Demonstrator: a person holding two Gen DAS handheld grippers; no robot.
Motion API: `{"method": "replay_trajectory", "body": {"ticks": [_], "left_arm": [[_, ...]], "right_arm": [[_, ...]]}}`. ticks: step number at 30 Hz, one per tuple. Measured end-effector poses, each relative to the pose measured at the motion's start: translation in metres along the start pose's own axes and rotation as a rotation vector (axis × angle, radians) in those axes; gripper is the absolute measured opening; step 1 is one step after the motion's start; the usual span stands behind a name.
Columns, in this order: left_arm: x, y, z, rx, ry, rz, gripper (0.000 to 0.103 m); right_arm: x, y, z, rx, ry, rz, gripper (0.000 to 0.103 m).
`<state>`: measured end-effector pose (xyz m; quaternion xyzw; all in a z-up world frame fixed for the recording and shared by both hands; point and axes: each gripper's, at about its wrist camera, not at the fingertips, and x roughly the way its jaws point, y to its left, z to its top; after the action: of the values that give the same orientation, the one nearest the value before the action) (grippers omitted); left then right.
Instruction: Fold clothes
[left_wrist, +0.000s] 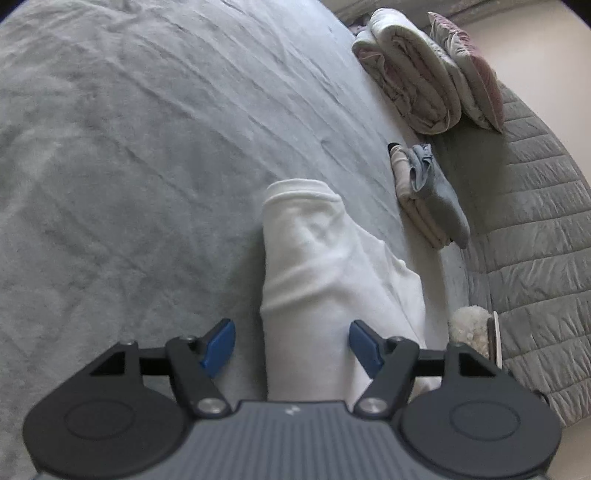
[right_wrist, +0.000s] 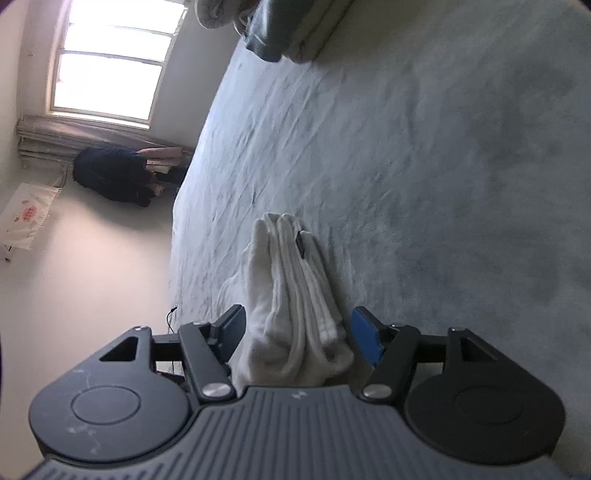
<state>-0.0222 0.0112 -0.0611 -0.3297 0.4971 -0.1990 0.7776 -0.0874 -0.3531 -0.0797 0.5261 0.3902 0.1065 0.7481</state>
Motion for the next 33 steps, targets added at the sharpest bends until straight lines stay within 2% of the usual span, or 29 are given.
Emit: {"method": "replay_trajectory", "body": {"ticks": [4,5,6,7,9,11,15,22,27,33], "left_arm": [[0.003,-0.003,-0.002,0.019,-0.018,-0.006,0.068],[0.004,-0.005,-0.002,0.033,-0.022,-0.001,0.066],[0.006,-0.008,-0.003,0.050,-0.025,0.006,0.060],[0.008,-0.010,-0.004,0.056,-0.028,0.010,0.052],[0.011,-0.015,-0.005,0.068,-0.033,0.020,0.048],[0.010,-0.021,-0.005,0.094,-0.043,0.045,0.044],[0.003,-0.037,-0.003,0.143,-0.088,0.062,0.036],[-0.010,-0.067,0.005,0.221,-0.153,0.048,0.035],[-0.003,-0.094,0.021,0.244,-0.147,0.022,0.035],[0.019,-0.140,0.049,0.307,-0.147,0.019,0.035]], "right_arm": [[0.020,-0.002,0.004,-0.009,-0.001,0.008,0.068],[0.023,0.001,0.002,-0.029,-0.002,0.014,0.068],[0.027,0.005,0.000,-0.065,-0.002,0.010,0.068],[0.030,0.010,-0.003,-0.101,-0.002,0.004,0.061],[0.039,0.020,-0.012,-0.165,-0.007,-0.030,0.052],[0.042,0.026,-0.019,-0.191,-0.037,-0.051,0.048],[0.038,0.035,-0.019,-0.148,-0.071,-0.047,0.043],[0.023,0.049,-0.015,-0.114,-0.122,-0.002,0.043],[0.010,0.068,0.009,-0.133,-0.166,-0.008,0.043],[0.005,0.087,0.056,-0.162,-0.193,-0.018,0.043]]}}
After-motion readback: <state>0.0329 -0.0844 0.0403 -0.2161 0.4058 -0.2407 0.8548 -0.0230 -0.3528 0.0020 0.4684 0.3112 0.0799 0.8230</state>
